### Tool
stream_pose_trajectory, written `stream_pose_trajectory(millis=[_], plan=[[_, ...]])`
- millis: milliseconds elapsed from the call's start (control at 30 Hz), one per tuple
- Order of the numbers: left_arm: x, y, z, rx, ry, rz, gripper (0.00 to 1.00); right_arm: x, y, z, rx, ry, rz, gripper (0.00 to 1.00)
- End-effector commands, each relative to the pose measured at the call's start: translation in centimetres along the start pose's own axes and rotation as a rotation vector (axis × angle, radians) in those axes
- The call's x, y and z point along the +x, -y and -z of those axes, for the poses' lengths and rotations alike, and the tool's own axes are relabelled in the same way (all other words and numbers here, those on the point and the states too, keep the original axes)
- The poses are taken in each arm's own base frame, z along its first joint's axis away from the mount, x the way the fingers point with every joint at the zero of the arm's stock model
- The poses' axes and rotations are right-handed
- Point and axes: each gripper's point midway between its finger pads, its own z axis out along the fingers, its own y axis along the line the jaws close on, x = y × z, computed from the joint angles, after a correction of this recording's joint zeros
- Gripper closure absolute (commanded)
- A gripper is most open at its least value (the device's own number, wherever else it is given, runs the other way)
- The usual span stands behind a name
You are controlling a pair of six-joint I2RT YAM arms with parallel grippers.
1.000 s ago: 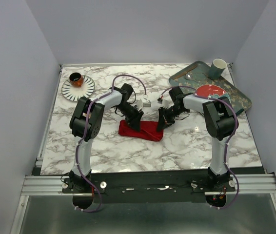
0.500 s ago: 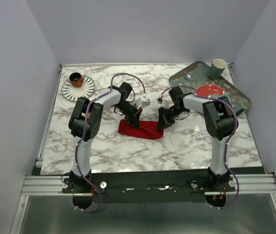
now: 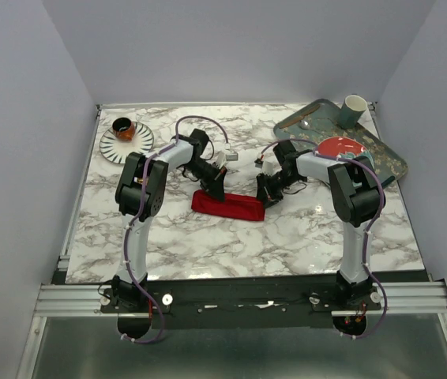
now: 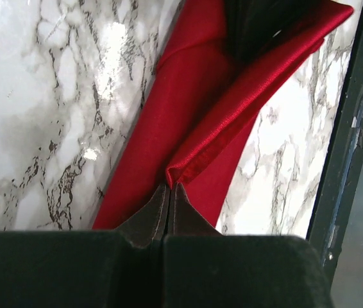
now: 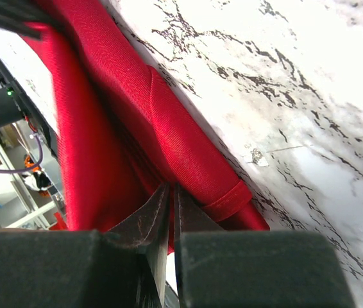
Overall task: Fold the napkin into a case and place the utensils inside
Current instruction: Fold the 2/3-rectangle-folded napkin at the center of the board.
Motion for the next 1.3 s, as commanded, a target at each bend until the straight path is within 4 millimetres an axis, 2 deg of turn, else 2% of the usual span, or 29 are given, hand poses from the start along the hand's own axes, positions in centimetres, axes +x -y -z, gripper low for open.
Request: stream_pose_trajectory(millis=[0,200,400,567,700,800,833,967,1100,1267], plan=[[0.0,-0.6,-0.7,0.018,-0.001,0.06,1.0,0.9,4.0,-0.7,0.168,-0.034,0.031,0.83],[1.0,-1.1,-0.9,-0.004,-0.033,0.085,1.0,0.1,3.1,0.4,0.179,-0.015,0.046,0.78],[2.3,-0.9,-1.1,-0.019,-0.068,0.096,1.0,-2.0,1.0,3.2,0.183,0.046,0.118,0.72],[3.1,-0.1,-1.5,-0.014,-0.092,0.104,1.0,-4.0,-1.8,6.2,0.132,0.131,0.184,0.67],[4.2,0.9,-1.7,0.004,-0.106,0.13,1.0,-4.0,-2.8,7.3,0.112,0.139,0.216,0.66],[4.9,1.9,-1.8,0.023,-0.112,0.163,1.0,-3.2,-3.6,7.5,0.072,0.138,0.249,0.59],[4.9,2.2,-1.7,0.025,-0.11,0.167,1.0,-3.0,-3.8,7.4,0.056,0.136,0.271,0.5],[5.6,2.5,-1.9,0.03,-0.117,0.211,1.0,-1.9,-4.7,7.2,-0.015,0.149,0.328,0.34],[5.2,2.2,-2.1,0.034,-0.111,0.235,1.0,-1.6,-5.0,6.5,-0.043,0.139,0.382,0.32],[5.4,2.0,-2.3,0.028,-0.12,0.253,1.0,-0.2,-5.5,4.9,-0.07,0.098,0.396,0.32]])
